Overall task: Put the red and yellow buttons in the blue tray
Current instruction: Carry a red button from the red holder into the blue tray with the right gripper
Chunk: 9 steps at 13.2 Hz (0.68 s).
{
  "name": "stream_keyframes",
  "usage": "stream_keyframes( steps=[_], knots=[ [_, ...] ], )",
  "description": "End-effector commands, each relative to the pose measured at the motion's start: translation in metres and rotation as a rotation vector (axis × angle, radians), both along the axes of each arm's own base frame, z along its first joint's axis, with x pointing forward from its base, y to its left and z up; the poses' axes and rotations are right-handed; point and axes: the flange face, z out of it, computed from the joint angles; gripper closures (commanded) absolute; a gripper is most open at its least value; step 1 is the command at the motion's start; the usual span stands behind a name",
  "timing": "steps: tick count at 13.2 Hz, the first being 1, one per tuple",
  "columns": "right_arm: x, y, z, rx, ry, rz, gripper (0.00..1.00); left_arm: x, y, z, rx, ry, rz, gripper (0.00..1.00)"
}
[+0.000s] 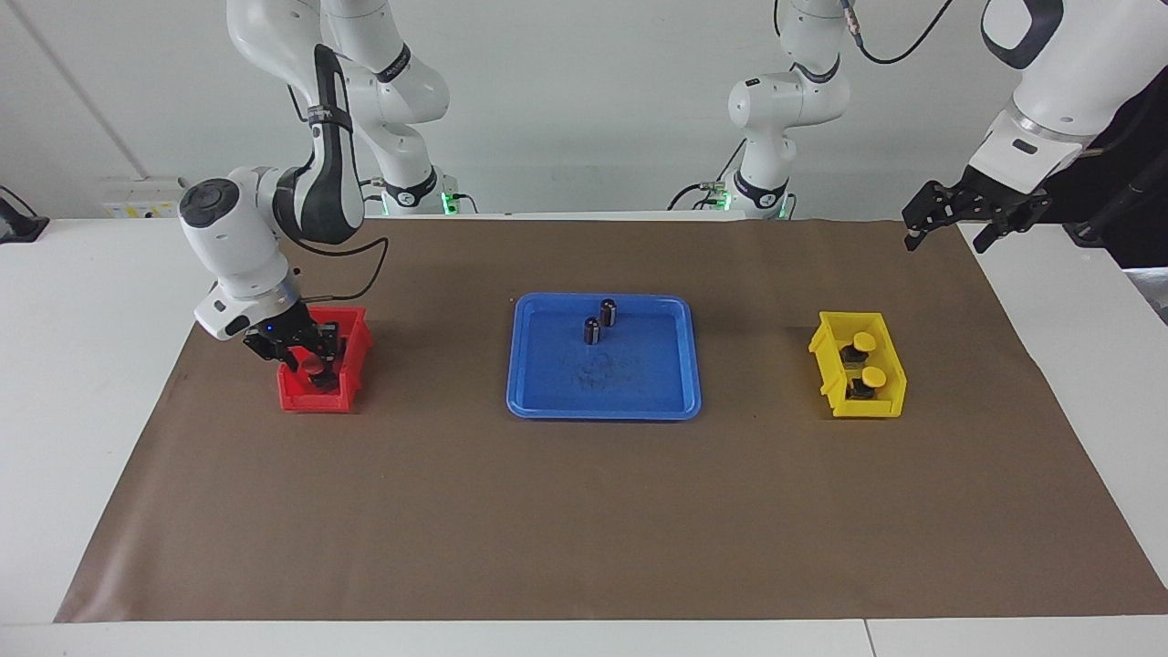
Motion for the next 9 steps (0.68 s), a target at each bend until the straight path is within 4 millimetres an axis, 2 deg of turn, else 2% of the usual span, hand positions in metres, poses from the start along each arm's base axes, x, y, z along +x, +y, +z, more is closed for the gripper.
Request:
stream_keyframes(
  steps=[1,3,5,7,9],
  knots=[
    [0.002,-0.001,-0.007,0.010,-0.006,0.024,0.56,-0.008,-0.001,0.002,0.028,0.001,-0.009,0.00],
    [0.002,-0.005,-0.006,0.007,-0.005,0.073,0.77,-0.008,-0.002,0.001,0.028,0.007,-0.012,0.00],
    [0.015,-0.008,0.011,0.007,0.015,0.114,0.81,-0.009,-0.001,0.001,0.028,0.012,-0.004,0.00],
    [0.040,-0.005,0.048,0.010,0.052,0.127,0.81,-0.011,0.001,0.002,0.029,0.013,-0.006,0.00],
    [0.060,0.014,0.096,0.002,0.066,0.160,0.81,-0.014,0.002,0.000,0.030,0.021,-0.003,0.00]
  ],
)
